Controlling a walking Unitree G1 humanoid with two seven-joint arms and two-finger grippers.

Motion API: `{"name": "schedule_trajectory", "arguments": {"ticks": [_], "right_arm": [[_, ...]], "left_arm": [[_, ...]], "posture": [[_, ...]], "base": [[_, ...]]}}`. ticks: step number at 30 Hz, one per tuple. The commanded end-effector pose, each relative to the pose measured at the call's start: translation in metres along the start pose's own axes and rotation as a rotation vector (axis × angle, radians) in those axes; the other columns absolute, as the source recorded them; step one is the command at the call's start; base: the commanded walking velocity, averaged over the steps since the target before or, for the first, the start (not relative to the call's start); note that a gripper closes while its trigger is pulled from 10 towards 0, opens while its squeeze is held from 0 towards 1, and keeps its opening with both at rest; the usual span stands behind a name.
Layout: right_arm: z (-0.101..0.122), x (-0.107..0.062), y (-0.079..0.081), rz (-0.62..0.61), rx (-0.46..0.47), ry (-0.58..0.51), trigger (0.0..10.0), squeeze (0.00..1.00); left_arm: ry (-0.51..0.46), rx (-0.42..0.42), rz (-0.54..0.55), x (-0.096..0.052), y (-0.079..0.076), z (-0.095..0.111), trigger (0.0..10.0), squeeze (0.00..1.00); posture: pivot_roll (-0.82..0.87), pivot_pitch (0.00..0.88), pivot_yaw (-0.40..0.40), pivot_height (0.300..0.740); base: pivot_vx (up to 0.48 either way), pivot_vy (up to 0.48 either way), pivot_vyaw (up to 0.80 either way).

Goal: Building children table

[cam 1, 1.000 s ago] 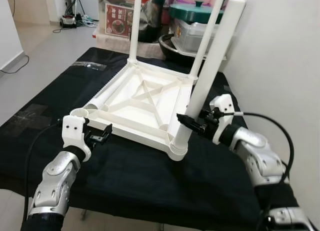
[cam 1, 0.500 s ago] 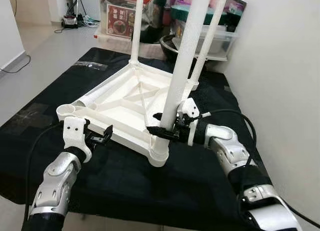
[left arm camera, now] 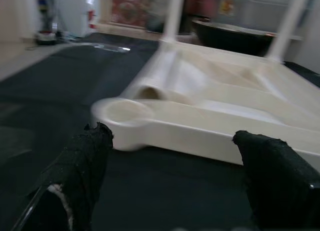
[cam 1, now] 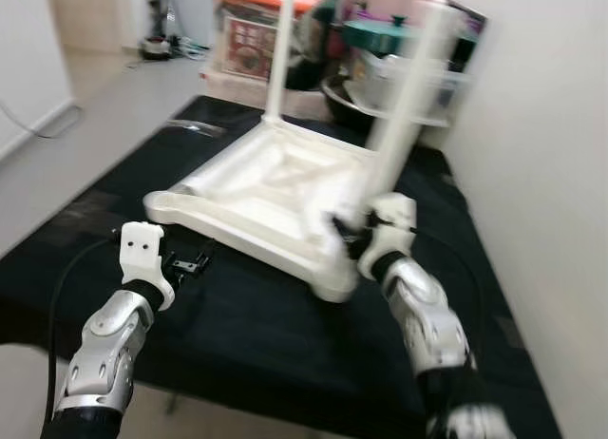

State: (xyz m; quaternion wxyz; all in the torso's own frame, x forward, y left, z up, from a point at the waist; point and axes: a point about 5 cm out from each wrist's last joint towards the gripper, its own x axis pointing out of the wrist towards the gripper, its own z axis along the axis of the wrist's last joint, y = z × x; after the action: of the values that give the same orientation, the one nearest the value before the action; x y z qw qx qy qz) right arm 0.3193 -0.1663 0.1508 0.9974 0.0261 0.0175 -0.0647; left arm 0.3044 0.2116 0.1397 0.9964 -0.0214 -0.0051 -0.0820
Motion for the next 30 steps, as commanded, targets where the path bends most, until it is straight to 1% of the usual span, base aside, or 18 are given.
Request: {"name": "schedule_trajectory", "arguments": {"ticks": [1,2,3,8,9,10,11,12,13,14,19,22,25,26,27,28,29,30], "right_arm": [[-0.016,-0.008,-0.023,-0.132,-0.101,0.094,0.0,0.00],[-0.012,-0.012,-0.013,-0.059,-0.089,0.075,9.1,0.00],[-0.007,-0.014,-0.008,-0.022,-0.078,0.051,10.0,0.00],[0.002,-0.013,-0.002,0.052,-0.041,-0.012,10.0,0.00],[0.012,-0.010,0.004,0.150,0.017,-0.062,10.0,1.00],[0.023,-0.008,0.014,0.299,0.064,-0.110,10.0,1.00],[0.023,-0.008,0.014,0.299,0.064,-0.110,10.0,1.00],[0.032,-0.006,0.019,0.423,0.098,-0.145,10.0,0.00],[0.040,-0.006,0.022,0.519,0.090,-0.140,10.0,0.00],[0.040,-0.006,0.022,0.519,0.090,-0.140,10.0,0.00],[0.050,0.001,0.016,0.728,-0.013,-0.151,10.0,0.00],[0.049,0.005,0.018,0.947,-0.087,-0.132,10.0,0.00],[0.049,0.005,0.018,0.980,-0.095,-0.129,10.0,0.00],[0.046,0.002,0.024,1.076,-0.116,-0.108,10.0,0.00],[0.046,0.002,0.024,1.076,-0.116,-0.108,10.0,0.00],[0.039,-0.006,0.039,1.273,-0.141,-0.070,10.0,0.00],[0.037,-0.010,0.046,1.334,-0.140,-0.066,6.8,0.00],[0.037,-0.010,0.046,1.334,-0.140,-0.066,6.8,0.00]], "left_arm": [[0.001,-0.010,-0.025,0.001,-0.005,0.000,10.0,0.00],[0.002,-0.009,-0.026,0.001,-0.004,0.000,10.0,0.00],[0.005,-0.007,-0.028,0.001,-0.004,0.000,10.0,0.00],[0.008,-0.003,-0.034,0.001,-0.003,0.000,10.0,0.00],[0.010,0.001,-0.036,0.001,-0.003,0.001,10.0,0.00],[0.010,0.004,-0.036,0.001,-0.003,0.001,10.0,0.00],[0.010,0.004,-0.036,0.001,-0.003,0.001,10.0,0.00],[0.009,0.003,-0.033,0.000,-0.003,0.000,10.0,0.00],[0.007,0.000,-0.030,0.000,-0.003,0.000,10.0,0.00],[0.007,0.000,-0.030,0.000,-0.003,0.000,10.0,0.00],[0.006,0.000,-0.031,0.001,-0.006,-0.001,10.0,0.00],[0.006,0.002,-0.036,0.003,-0.006,-0.001,10.0,0.00],[0.006,0.001,-0.036,0.003,-0.006,-0.001,10.0,0.00],[0.005,0.001,-0.034,0.004,-0.007,-0.001,10.0,0.00],[0.005,0.001,-0.034,0.004,-0.007,-0.001,10.0,0.00],[0.001,-0.001,-0.029,0.004,-0.007,-0.001,10.0,0.00],[0.000,-0.001,-0.027,0.004,-0.007,-0.001,10.0,0.00],[0.000,-0.001,-0.027,0.004,-0.007,-0.001,10.0,0.00]], "posture": [[0.10,0.000,-0.155,0.740],[0.09,0.000,-0.150,0.740],[0.08,0.000,-0.136,0.740],[0.08,0.000,-0.134,0.740],[0.08,0.000,-0.134,0.740],[0.09,0.000,-0.141,0.740],[0.09,0.000,-0.141,0.740],[0.09,0.000,-0.145,0.740],[0.09,0.000,-0.144,0.740],[0.09,0.000,-0.144,0.740],[0.10,0.000,-0.156,0.740],[0.11,0.000,-0.165,0.740],[0.11,0.000,-0.165,0.740],[0.11,0.000,-0.173,0.740],[0.11,0.000,-0.173,0.740],[0.12,0.000,-0.182,0.740],[0.13,0.000,-0.189,0.740],[0.13,0.000,-0.189,0.740]], "base": [[0.000,0.000,0.00],[0.000,0.000,0.00],[0.000,0.000,0.00],[0.000,0.000,0.00],[0.000,0.000,0.00],[0.000,0.000,0.00],[0.000,0.000,0.00],[0.000,0.000,0.00],[0.000,0.000,0.00],[0.000,0.000,0.00],[0.000,0.000,0.00],[0.000,0.000,0.00],[0.000,0.000,0.00],[0.000,0.000,0.00],[0.000,0.000,0.00],[0.000,0.000,0.00],[0.000,0.000,0.00],[0.000,0.000,0.00]]}}
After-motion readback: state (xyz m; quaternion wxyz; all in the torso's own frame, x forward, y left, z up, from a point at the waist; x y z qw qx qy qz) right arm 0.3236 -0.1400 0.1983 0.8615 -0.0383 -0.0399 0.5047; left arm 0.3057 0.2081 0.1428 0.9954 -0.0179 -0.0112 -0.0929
